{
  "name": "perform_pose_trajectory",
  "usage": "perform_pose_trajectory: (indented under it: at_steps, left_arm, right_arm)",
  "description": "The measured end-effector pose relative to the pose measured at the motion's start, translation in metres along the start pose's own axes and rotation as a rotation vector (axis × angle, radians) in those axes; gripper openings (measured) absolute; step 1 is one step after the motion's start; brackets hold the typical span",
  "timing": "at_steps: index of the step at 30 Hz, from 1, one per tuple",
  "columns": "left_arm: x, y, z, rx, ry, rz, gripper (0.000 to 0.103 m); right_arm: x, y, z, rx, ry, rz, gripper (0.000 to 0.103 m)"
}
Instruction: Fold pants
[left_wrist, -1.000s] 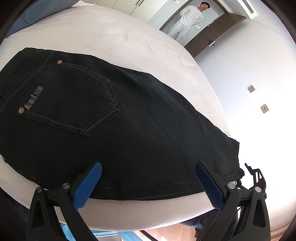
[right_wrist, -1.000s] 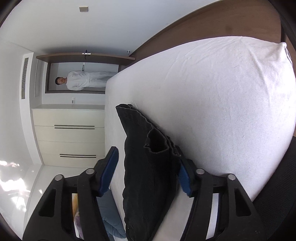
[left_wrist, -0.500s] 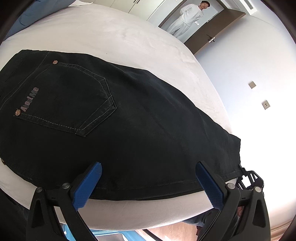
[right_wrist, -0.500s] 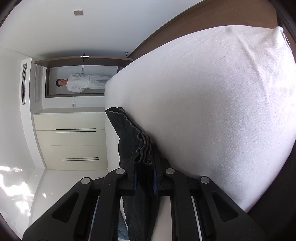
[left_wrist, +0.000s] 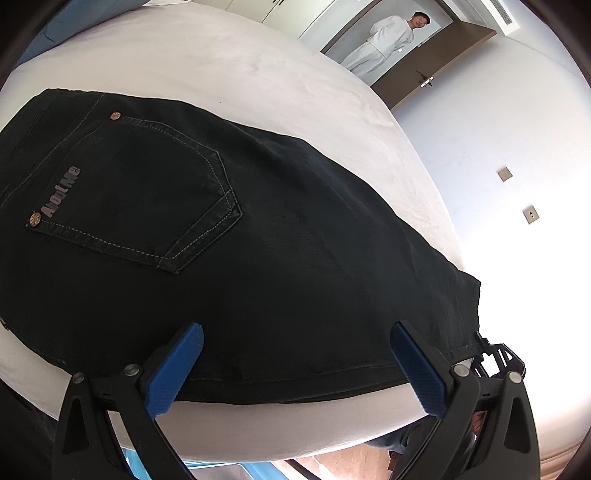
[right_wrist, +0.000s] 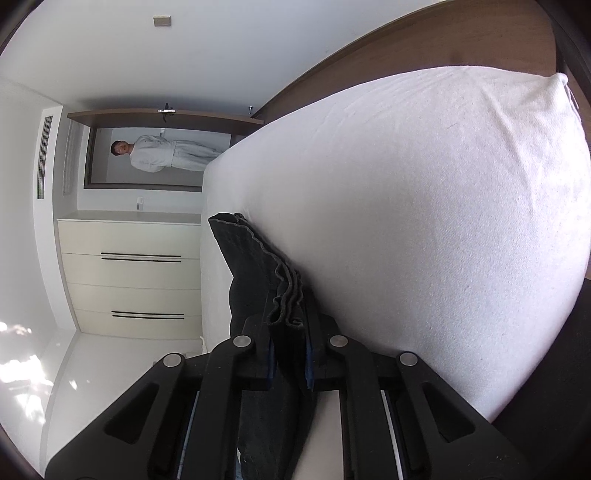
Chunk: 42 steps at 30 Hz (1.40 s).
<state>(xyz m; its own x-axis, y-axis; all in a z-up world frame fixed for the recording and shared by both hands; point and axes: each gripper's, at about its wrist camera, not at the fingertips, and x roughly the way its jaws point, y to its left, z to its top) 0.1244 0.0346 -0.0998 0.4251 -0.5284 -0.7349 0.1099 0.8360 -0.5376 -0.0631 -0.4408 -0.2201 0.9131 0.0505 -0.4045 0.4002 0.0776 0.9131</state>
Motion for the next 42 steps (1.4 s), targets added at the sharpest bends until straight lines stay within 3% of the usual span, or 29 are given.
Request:
perform_pose_trajectory:
  at_steps: [33,40,42]
  left_arm:
    - [0.001,0.000,0.002,-0.016,0.001,0.003,0.103]
    - [-0.012,0.002,0.011,-0.031,-0.029,-0.021,0.103]
    - [-0.017,0.001,0.014,-0.033,-0.040,-0.034,0.103]
  right_arm:
    - [-0.010,-0.001,-0.003,-0.006,-0.007,-0.005,0.009]
    - [-0.015,0.019,-0.005,-0.048,-0.024,-0.046,0.010]
    - [-0.016,0.038,-0.010,-0.111,-0.028,-0.052,0.010]
